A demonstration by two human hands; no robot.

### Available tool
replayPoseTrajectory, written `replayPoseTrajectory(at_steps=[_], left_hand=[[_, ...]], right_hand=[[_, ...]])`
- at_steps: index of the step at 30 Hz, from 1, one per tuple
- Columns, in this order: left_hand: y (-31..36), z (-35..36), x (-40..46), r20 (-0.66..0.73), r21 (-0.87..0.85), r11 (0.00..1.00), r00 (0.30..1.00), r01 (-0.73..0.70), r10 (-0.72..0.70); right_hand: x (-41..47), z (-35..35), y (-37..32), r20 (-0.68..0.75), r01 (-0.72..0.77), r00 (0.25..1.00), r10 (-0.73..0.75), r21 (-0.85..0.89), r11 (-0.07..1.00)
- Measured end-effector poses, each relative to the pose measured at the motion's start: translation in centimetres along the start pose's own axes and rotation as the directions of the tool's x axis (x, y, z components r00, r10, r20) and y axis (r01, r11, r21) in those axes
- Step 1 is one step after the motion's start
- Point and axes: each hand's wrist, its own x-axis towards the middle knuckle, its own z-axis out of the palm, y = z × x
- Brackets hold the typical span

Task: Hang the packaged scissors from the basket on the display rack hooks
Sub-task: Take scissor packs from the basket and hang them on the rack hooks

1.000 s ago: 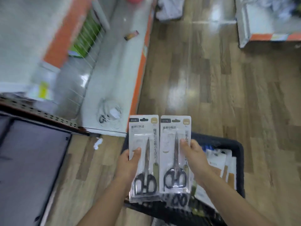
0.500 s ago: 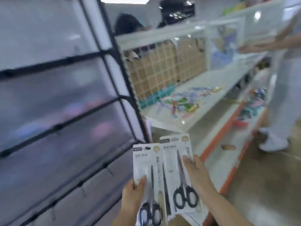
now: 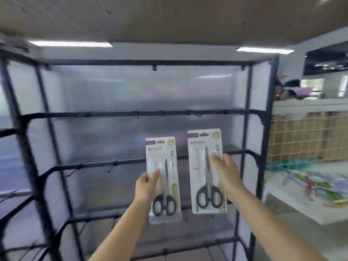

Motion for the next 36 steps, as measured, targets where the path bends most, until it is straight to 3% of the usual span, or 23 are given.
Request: replayPoseTrajectory(at_steps=[10,17,27,36], left_hand=[[1.6,-19.3,4.2,-0.247,-0.019,0.999,0.968,-0.047,0.041],[3.4,-29.1,8.5,-0.3,0.043,0.993,0.947,-0.109,0.117],[4.4,-34.8,13.1,-0.282,0.034,0.99,0.949,-0.137,0.141],[5.2,-34.2,15.5,-0.308,0.034,0.984,0.935,-0.175,0.177]], right_hand=[[-3.4,19.8,-3.3,0.245,0.008,0.969,-0.009,0.005,1.0],[-4.2,30.7,-5.5,0.329,0.002,0.944,-0.017,0.045,0.999],[-1.7,39.6,-8.1,0.25,0.069,0.965,-0.083,0.064,0.996],[3.1,42.7,-9.1,0.23,0.113,0.966,-0.116,0.028,0.993]])
